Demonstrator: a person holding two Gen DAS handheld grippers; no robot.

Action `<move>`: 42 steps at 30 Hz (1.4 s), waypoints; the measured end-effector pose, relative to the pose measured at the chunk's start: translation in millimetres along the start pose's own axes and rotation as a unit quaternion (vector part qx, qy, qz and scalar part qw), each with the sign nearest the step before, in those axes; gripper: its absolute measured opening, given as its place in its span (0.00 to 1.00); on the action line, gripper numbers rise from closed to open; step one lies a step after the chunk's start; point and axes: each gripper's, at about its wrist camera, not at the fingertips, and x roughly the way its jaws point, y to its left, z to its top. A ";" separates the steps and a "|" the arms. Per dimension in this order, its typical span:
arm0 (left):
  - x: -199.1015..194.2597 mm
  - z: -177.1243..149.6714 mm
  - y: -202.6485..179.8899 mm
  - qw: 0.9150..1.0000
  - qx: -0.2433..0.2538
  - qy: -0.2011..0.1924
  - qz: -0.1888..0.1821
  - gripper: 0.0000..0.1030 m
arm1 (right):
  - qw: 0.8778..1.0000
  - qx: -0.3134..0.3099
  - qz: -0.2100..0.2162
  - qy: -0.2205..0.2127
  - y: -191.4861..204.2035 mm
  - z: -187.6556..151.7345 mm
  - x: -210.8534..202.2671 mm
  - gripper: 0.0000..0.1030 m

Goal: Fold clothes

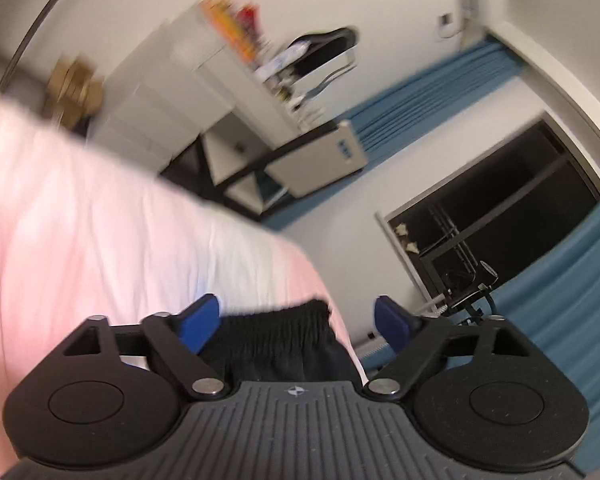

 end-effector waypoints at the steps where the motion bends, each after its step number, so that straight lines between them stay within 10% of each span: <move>1: 1.3 3.8 -3.0 1.000 0.018 -0.007 0.002 0.88 | 1.000 -0.004 0.003 0.025 3.0 -7.6 9.5 0.81; 4: 29.1 18.6 -14.1 0.994 0.100 0.025 -0.018 0.88 | 0.996 -0.024 0.015 0.084 10.9 -22.6 37.5 0.83; 10: 110.7 43.1 -37.5 0.951 0.274 0.128 -0.063 0.88 | 0.989 -0.073 0.018 0.129 27.6 -42.4 76.5 0.86; 20: 175.1 51.8 -51.0 0.872 0.358 0.287 -0.168 0.85 | 0.986 -0.086 0.011 0.142 32.9 -62.0 94.2 0.88; 27: 196.7 52.9 -45.6 0.805 0.341 0.424 -0.237 0.60 | 0.987 -0.074 0.010 0.142 33.7 -62.4 98.1 0.90; 35: 223.8 12.3 -38.6 0.818 0.363 0.417 -0.158 0.60 | 0.987 -0.075 0.008 0.142 36.8 -67.5 106.7 0.90; 38: 223.5 -9.5 -43.3 0.819 0.401 0.398 -0.098 0.28 | 0.987 -0.079 0.007 0.142 38.0 -69.2 107.8 0.90; 42: 189.4 15.5 -52.7 0.827 0.375 0.375 -0.186 0.12 | 0.985 -0.106 -0.001 0.138 41.5 -71.2 104.4 0.89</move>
